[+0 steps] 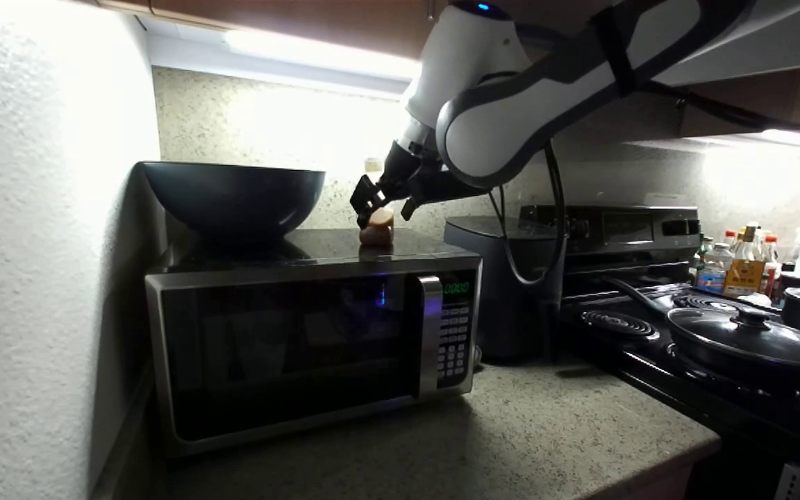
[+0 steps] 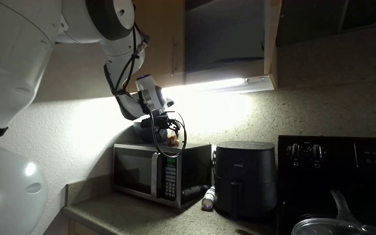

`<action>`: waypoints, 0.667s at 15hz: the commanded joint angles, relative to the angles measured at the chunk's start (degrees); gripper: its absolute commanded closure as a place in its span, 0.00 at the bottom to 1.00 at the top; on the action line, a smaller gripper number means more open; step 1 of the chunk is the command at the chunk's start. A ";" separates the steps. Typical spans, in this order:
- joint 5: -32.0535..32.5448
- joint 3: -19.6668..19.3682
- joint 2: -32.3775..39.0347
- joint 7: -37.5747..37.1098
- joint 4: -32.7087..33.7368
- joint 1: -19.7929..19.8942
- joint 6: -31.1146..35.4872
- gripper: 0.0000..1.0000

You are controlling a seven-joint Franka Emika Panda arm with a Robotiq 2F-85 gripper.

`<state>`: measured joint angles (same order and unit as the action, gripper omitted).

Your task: Put the bottle from the cupboard onto the microwave

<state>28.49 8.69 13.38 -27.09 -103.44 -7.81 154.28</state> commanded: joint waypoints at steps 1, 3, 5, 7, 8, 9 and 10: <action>-6.32 -1.52 -6.02 5.57 -3.07 -2.12 -6.97 0.00; -8.29 -1.14 -9.26 7.21 -4.42 -2.56 -11.40 0.00; -9.01 -0.81 -12.72 6.89 -6.27 -2.94 -15.62 0.00; -9.45 -0.25 -15.93 5.92 -8.37 -3.06 -18.26 0.00; -9.53 0.03 -17.45 5.18 -9.45 -3.04 -19.13 0.00; -9.75 0.38 -18.82 4.80 -10.43 -2.89 -19.87 0.00; -10.11 0.70 -20.05 4.56 -11.33 -2.73 -20.44 0.00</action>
<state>20.45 8.63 -1.27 -22.33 -109.91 -10.88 135.85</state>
